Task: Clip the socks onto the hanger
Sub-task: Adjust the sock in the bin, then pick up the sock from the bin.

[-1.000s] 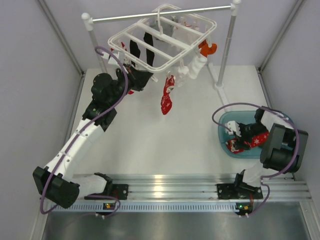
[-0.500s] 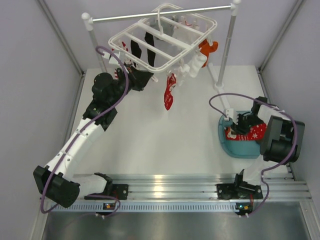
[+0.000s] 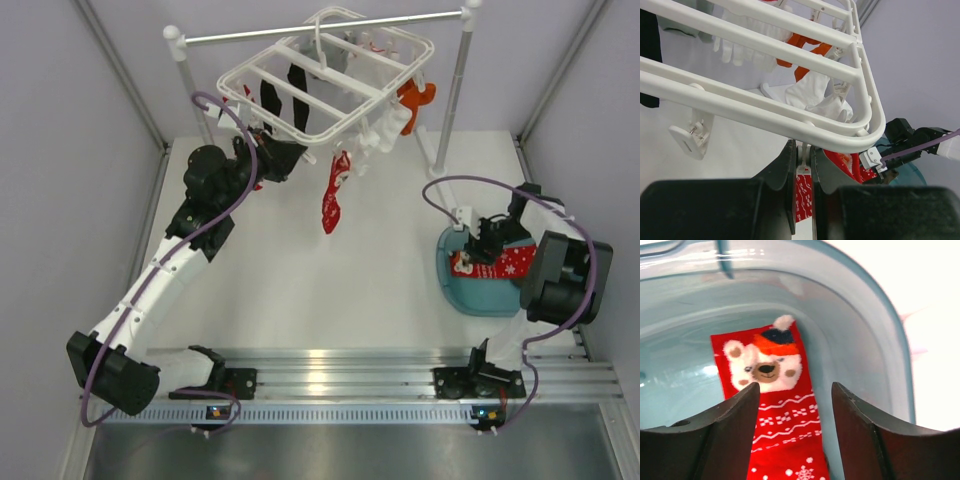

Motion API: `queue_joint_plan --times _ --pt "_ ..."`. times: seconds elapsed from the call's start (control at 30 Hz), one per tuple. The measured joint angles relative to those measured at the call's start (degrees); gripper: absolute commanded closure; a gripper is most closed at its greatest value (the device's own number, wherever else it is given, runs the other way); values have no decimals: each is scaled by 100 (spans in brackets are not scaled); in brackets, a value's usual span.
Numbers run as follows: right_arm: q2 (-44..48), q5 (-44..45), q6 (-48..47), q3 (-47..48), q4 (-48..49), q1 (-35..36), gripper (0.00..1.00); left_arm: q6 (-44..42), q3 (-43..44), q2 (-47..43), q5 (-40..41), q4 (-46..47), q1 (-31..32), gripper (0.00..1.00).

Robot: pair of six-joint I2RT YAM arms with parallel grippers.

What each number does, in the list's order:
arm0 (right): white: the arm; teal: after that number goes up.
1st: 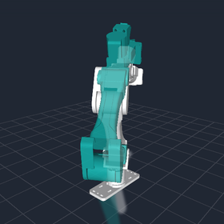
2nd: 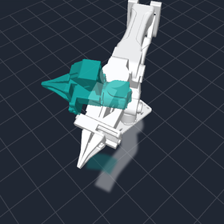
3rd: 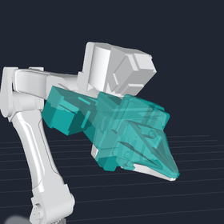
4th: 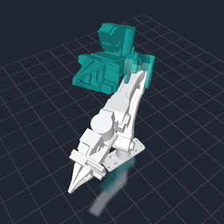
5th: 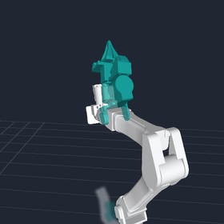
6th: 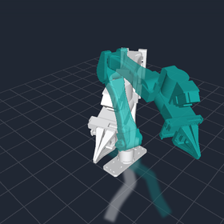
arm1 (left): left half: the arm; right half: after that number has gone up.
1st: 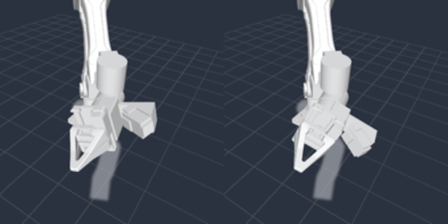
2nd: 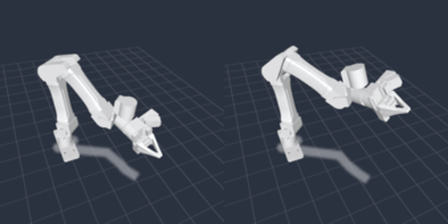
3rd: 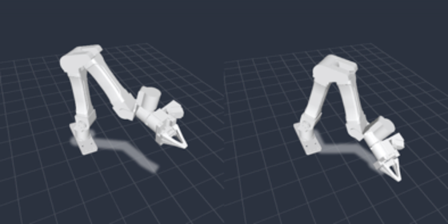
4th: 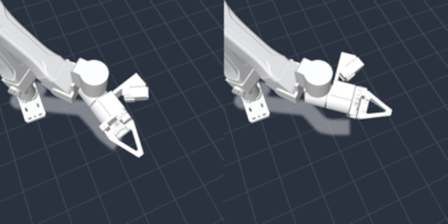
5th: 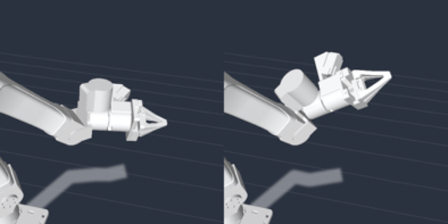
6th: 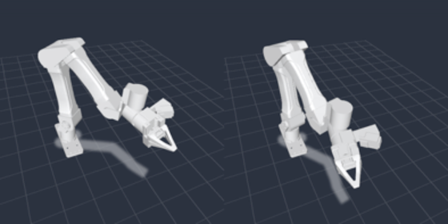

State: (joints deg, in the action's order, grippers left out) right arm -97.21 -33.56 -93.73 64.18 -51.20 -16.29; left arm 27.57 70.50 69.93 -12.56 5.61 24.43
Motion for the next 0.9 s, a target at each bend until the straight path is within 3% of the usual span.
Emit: queue_joint_plan --times 0.37,0.47,0.5,0.6,0.7,0.9 --pt "-258 188 -490 -9 -476 90 36 -2 0 11 -2 0 0 100" --pt "-382 280 -518 -122 -308 144 47 -2 2 33 -2 0 0 100" --pt "-402 286 -525 -157 -278 157 63 -2 2 39 -2 0 0 100" --pt "-402 289 -501 -157 -205 173 88 -4 4 59 -2 0 0 100" --pt "-400 278 -466 -149 -192 170 100 -4 31 74 -7 -7 0 100" --pt "-221 184 -468 -37 -577 -50 100 -4 55 74 -11 -26 0 100"
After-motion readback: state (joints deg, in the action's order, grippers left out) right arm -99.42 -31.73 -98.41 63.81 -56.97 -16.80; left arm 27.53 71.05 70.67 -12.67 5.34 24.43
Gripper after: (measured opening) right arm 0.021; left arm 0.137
